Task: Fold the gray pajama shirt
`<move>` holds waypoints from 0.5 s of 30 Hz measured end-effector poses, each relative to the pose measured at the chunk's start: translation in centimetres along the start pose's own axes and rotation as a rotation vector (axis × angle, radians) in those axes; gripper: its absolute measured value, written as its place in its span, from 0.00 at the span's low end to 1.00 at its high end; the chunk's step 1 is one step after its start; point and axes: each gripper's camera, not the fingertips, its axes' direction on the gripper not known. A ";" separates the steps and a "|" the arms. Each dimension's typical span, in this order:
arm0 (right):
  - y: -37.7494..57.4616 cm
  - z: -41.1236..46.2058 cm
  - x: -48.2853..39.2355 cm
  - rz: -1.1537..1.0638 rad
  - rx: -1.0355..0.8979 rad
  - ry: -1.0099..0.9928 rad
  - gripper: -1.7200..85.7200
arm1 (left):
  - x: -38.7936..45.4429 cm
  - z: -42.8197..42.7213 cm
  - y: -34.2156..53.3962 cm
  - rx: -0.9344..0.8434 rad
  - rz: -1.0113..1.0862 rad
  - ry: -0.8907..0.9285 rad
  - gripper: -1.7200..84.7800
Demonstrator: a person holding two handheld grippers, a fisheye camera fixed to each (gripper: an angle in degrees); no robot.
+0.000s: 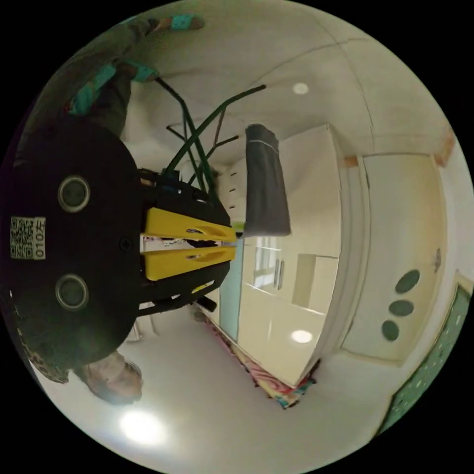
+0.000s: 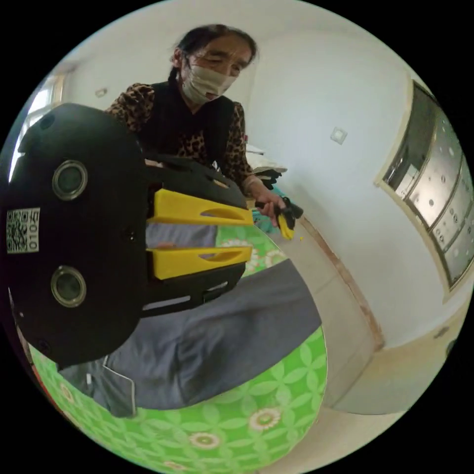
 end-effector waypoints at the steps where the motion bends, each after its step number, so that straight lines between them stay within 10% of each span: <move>1: -4.0 1.1 1.9 0.027 -0.053 -0.021 0.13 | -0.9 -0.2 -0.1 0.005 -0.036 0.011 0.03; 15: -38.0 18.0 14.2 0.211 -0.675 0.051 0.16 | -13.4 1.8 -4.3 0.132 -0.558 0.272 0.07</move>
